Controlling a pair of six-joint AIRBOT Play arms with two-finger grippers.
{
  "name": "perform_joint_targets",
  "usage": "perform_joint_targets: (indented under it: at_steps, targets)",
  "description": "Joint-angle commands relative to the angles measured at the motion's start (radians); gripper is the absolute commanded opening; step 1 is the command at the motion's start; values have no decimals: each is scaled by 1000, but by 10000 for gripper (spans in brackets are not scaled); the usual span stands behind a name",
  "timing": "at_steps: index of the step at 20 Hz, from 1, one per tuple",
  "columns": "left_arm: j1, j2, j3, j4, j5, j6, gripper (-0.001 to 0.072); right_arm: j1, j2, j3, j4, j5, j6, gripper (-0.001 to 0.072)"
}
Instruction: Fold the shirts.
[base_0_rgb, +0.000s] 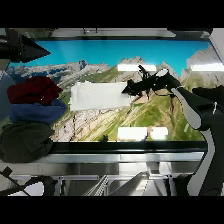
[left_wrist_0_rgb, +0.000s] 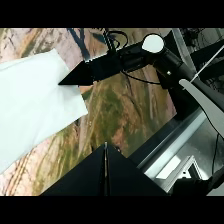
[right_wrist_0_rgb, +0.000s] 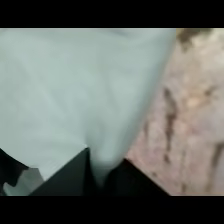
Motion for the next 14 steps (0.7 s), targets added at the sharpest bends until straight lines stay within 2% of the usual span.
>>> perform_joint_targets:
  at_steps: [1, 6, 9, 14]
  targets:
    - [0, 1, 0, 0, -14, 1, 2, 5, 0, 3, 130, 0, -51, 19]
    - [0, 1, 0, 1, -21, 1, 1, -19, 54, 5, 174, -4, -53, 15]
    - [0, 1, 0, 1, -21, 1, 2, -127, 151, 17, 174, -50, -47, 15]
    - [0, 0, 0, 0, -20, 1, 1, -413, 304, 109, 174, -166, 96, 15]
